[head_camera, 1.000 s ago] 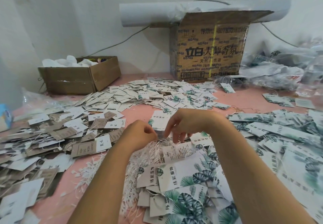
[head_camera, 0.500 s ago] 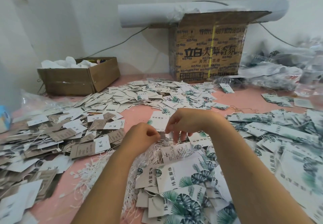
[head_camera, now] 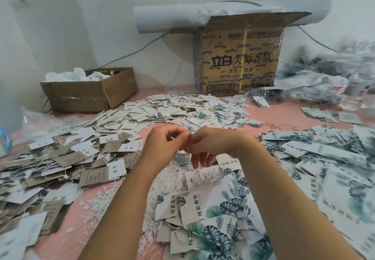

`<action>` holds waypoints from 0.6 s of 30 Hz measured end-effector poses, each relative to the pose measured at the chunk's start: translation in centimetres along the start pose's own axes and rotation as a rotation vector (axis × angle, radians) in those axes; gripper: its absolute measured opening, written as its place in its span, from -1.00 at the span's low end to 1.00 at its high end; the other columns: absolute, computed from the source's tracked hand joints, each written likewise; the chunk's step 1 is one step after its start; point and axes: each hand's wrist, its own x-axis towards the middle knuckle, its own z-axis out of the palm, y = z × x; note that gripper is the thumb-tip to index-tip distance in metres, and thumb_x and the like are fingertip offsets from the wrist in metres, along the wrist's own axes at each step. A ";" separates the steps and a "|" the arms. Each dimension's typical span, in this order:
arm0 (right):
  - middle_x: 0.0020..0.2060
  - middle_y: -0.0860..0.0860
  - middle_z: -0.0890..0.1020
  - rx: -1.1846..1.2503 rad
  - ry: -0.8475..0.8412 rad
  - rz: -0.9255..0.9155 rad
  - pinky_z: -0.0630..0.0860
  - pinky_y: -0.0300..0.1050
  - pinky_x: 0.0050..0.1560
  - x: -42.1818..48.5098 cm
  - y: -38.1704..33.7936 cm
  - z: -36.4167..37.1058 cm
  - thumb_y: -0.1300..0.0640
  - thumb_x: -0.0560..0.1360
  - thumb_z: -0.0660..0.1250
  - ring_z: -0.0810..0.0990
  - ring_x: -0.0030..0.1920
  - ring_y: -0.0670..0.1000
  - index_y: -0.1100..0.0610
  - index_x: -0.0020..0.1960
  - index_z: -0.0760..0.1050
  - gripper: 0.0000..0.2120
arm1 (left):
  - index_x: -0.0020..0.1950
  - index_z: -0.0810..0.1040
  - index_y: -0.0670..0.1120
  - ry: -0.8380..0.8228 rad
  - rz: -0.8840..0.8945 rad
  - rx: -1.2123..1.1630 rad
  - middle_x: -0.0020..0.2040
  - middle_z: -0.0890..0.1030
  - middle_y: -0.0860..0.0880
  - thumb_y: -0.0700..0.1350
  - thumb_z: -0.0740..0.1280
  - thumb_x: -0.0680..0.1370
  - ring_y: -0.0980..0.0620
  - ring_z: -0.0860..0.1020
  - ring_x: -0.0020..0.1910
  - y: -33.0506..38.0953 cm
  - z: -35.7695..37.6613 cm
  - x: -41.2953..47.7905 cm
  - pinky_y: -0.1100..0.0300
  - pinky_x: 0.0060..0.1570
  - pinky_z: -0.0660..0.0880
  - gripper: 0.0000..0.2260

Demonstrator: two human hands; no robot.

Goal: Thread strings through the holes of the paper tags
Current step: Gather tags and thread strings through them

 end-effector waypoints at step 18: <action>-0.34 0.04 0.56 0.223 0.145 -0.214 0.46 -0.21 -0.29 0.2 0.5 -0.2 0.19 0.57 0.21 0.47 -0.38 -0.07 0.20 -0.18 0.53 -0.79 | -0.15 0.63 -0.11 0.058 0.069 -0.286 -0.41 0.61 0.03 -0.20 0.37 0.51 0.20 0.46 -0.48 1.1 -0.5 0.0 0.39 -0.42 0.39 -0.93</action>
